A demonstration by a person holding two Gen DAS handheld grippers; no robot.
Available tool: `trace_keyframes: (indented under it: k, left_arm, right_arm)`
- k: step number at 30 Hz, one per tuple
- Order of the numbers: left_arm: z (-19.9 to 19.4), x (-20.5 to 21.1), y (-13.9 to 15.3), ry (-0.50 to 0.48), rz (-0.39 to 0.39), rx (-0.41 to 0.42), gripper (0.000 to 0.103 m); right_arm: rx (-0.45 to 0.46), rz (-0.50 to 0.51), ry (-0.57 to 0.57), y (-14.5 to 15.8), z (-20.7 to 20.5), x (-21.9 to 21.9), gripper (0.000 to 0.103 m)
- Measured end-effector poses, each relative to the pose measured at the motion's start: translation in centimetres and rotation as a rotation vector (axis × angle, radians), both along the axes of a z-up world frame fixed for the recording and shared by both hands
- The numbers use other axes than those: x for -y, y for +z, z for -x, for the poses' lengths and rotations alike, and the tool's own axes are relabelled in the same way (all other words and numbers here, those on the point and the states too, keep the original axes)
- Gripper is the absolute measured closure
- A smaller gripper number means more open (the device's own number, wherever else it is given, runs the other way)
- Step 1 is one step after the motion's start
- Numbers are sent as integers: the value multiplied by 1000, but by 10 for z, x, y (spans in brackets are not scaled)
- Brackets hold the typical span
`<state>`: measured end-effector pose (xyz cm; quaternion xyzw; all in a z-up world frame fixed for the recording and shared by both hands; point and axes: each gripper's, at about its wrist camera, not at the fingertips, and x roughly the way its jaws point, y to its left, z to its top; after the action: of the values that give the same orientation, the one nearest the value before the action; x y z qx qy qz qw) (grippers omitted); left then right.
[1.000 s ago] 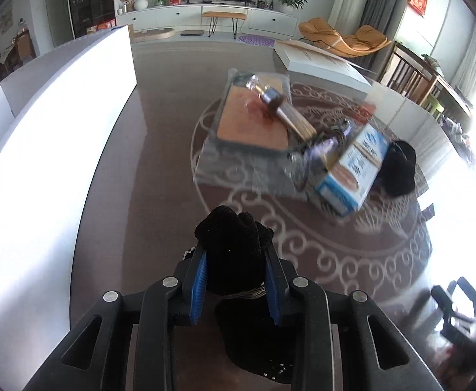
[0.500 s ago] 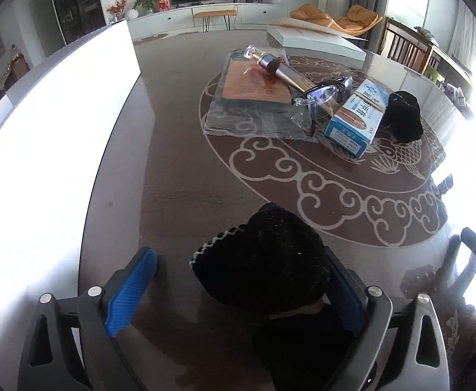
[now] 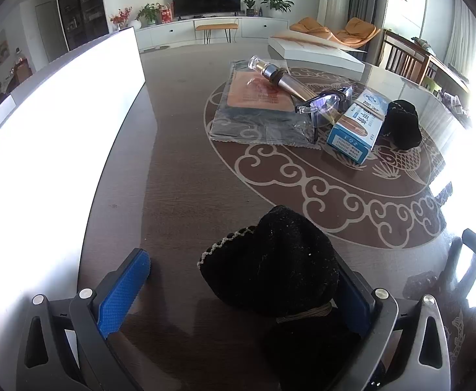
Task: Organize objects
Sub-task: 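Lift the gloves with the left tool and pass them toward the right tool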
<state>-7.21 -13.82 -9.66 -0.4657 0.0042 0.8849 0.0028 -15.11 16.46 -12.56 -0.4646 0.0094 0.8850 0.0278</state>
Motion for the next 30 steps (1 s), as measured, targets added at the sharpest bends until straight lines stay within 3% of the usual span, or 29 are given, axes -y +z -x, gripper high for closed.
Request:
trace_keyframes:
  k: [5, 9, 13, 14, 18, 19, 20, 23, 28, 30]
  left_arm:
    - [-1, 0, 0, -1, 0, 0, 0]
    - [-1, 0, 0, 0, 1, 0, 0]
    - [0, 0, -1, -1, 1, 0, 0]
    - [-1, 0, -1, -1, 1, 0, 0]
    - [0, 0, -1, -1, 0, 0, 0]
    - [0, 0, -1, -1, 0, 0, 0]
    - [0, 0, -1, -1, 0, 0, 0]
    - [-2, 1, -1, -1, 0, 0, 0]
    - [-3, 1, -1, -16, -3, 10, 0]
    - [-6, 1, -1, -34, -3, 25, 0]
  right_arm:
    - [60, 9, -2, 3, 20, 2, 0]
    - [18, 183, 29, 28, 62, 14, 1]
    - [-9, 243, 64, 52, 129, 43, 2]
    - [19, 250, 57, 50, 148, 49, 6]
    - [141, 279, 21, 26, 192, 57, 49]
    - [135, 296, 24, 24, 193, 55, 50]
    - [122, 305, 24, 26, 189, 51, 60]
    - [143, 289, 87, 26, 165, 44, 68]
    - [189, 203, 279, 29, 81, 33, 68]
    - [205, 208, 302, 29, 49, 21, 68]
